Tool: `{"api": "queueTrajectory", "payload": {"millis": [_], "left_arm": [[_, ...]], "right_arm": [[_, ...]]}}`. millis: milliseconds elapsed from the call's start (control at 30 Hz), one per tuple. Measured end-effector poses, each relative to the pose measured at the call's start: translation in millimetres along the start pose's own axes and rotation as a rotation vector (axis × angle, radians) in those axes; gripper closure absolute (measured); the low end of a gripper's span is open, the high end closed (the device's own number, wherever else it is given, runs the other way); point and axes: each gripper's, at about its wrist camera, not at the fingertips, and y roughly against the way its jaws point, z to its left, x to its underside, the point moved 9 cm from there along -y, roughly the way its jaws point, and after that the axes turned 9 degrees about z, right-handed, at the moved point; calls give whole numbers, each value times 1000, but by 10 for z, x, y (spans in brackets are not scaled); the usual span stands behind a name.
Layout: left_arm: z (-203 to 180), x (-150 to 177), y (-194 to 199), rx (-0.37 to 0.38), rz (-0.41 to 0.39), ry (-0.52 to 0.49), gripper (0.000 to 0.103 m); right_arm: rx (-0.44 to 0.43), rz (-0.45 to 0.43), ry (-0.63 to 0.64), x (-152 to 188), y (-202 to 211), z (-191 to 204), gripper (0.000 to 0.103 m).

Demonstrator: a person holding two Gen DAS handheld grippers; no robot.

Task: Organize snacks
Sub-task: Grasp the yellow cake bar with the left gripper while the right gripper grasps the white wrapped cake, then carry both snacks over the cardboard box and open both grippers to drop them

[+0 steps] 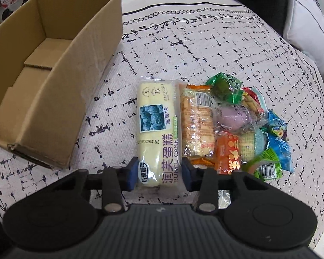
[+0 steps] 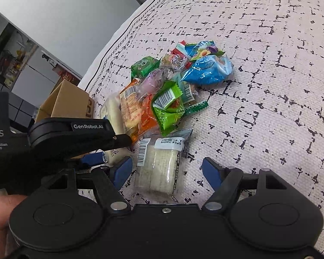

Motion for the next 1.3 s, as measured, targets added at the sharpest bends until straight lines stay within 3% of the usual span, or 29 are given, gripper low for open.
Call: {"api": "queueTrajectory", "payload": {"millis": [333,433,500,600,967,1300], "left_arm": [[85,47,171,46,-6,-13,68],[91,82,236,66,-7,-31,68],[82,94,298,72,-15,-53,69],[46,95,399,99,-13,-79,69],[78,-28,957,164,-78,-200,69],[438,-110,1133,253,-112,-171,69]], "right_arm": [[127,-6,124,17,-159,180,31],[168,-15,139,29,-164,183,42],[150,-20,126,33,-142,165,54],[145,-26,117,32,-120,156,57],[150,-72,89,86,88,179,61],[191,-137,130,29,364,560,61]]}}
